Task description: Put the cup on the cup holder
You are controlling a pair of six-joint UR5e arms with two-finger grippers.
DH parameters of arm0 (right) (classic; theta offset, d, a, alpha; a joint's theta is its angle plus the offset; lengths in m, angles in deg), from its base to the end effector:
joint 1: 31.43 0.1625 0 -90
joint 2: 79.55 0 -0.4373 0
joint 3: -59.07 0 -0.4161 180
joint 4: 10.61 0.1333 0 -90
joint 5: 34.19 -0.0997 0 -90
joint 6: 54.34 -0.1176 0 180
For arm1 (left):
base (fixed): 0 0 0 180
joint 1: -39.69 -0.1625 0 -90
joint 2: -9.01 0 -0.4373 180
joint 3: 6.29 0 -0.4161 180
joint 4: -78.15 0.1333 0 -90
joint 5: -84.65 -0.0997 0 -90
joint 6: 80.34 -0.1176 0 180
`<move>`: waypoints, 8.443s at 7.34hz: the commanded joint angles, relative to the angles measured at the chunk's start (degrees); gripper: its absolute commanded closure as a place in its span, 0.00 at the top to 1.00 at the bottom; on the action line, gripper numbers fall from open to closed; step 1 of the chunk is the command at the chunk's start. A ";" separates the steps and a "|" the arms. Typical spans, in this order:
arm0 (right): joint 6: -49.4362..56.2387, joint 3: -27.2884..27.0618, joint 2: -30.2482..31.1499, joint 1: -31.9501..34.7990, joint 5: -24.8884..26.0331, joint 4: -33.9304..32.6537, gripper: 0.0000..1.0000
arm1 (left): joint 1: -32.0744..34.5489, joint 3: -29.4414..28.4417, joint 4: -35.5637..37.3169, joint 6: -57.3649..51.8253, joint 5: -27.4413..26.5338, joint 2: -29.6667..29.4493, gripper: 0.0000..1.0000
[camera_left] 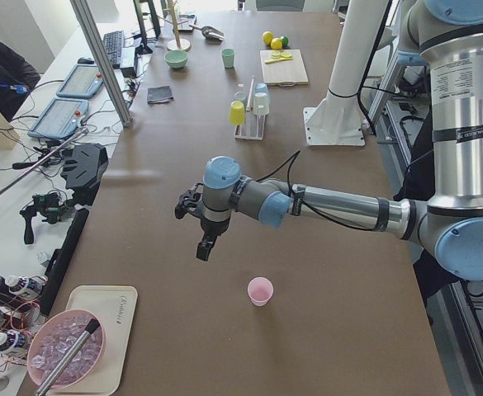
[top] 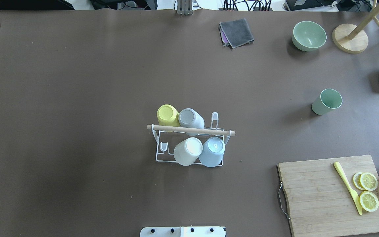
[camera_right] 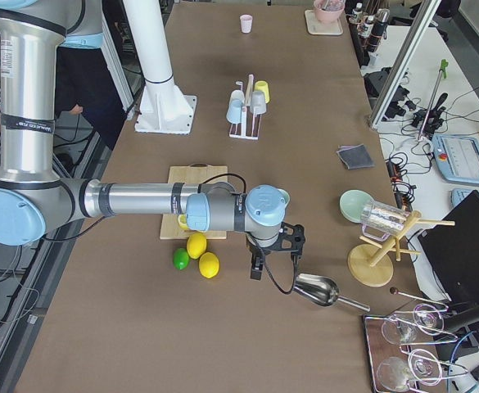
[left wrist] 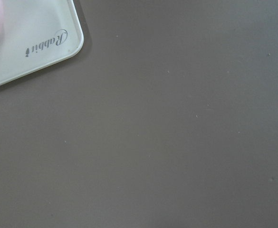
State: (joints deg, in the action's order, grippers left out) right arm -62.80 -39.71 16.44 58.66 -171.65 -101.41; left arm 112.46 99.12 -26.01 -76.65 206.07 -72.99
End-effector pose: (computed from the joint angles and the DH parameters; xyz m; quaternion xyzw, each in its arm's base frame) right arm 0.0474 -0.4723 0.6532 -0.0135 -0.4025 0.0613 0.9133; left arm 0.0738 -0.4811 0.5986 0.1289 0.2943 0.1618 0.9331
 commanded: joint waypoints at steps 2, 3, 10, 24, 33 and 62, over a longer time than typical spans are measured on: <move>0.02 -0.45 -0.10 0.00 0.00 0.09 1.00 | -9.29 0.41 11.19 -4.09 -5.57 -0.70 0.99; 0.02 -0.53 -0.19 0.00 0.09 0.09 1.00 | -9.84 1.72 17.70 -14.05 -11.33 -3.75 0.99; -0.15 -1.33 -1.16 -0.17 0.00 0.18 1.00 | -29.32 2.35 40.06 -20.98 -33.08 -6.95 0.98; 0.55 -10.47 -12.65 -14.49 9.31 -11.93 1.00 | -37.09 -4.84 32.46 -37.97 -37.31 0.96 0.98; 19.19 -12.93 -16.62 -24.60 14.32 -18.80 1.00 | -37.09 -8.81 27.25 -38.06 -37.93 1.93 0.98; 45.64 37.43 -52.83 -46.84 42.19 -41.13 0.99 | -28.92 -1.62 16.09 -48.17 -37.14 5.19 0.25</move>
State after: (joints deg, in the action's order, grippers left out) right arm -17.09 -3.31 -35.89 12.47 -129.81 -142.36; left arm 82.83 95.88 -9.95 -124.66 168.85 -67.13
